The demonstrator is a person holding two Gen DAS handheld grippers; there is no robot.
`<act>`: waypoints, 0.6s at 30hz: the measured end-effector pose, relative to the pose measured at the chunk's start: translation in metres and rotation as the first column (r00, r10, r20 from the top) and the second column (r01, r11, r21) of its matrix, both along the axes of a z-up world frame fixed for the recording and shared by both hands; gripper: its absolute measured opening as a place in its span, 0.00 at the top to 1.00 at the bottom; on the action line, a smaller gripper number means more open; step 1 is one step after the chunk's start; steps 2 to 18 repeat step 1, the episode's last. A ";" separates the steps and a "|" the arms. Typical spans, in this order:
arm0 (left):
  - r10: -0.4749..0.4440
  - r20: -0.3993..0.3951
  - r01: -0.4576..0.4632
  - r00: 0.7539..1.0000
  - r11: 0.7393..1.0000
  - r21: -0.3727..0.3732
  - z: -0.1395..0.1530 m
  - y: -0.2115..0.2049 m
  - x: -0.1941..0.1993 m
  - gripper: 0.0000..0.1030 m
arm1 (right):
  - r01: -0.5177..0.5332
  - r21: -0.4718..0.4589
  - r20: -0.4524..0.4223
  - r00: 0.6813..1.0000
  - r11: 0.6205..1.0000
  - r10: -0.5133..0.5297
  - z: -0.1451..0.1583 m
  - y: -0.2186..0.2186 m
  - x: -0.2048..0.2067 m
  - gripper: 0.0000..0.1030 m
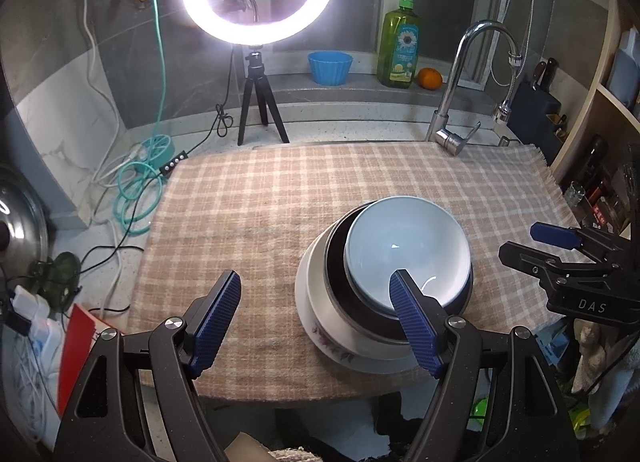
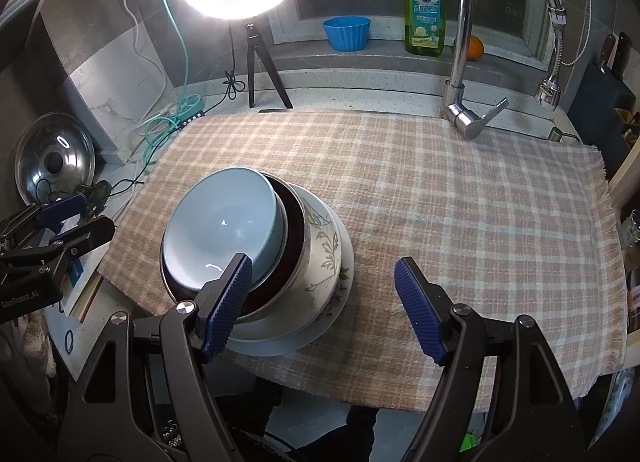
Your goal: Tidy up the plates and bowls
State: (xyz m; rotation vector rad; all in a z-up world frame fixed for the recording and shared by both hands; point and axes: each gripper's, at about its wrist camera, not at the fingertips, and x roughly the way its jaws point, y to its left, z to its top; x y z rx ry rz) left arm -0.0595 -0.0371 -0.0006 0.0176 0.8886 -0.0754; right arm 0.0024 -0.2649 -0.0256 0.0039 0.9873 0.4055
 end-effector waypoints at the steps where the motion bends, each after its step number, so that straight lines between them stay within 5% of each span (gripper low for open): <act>1: 0.000 0.002 0.000 1.000 1.000 0.000 0.000 0.000 0.000 0.25 | 0.001 0.003 -0.004 1.000 1.000 -0.001 -0.002 -0.001 0.001 0.26; 18: 0.000 0.002 0.000 1.000 1.000 0.000 0.000 0.000 0.000 0.25 | 0.001 0.003 -0.004 1.000 1.000 -0.001 -0.002 -0.001 0.001 0.26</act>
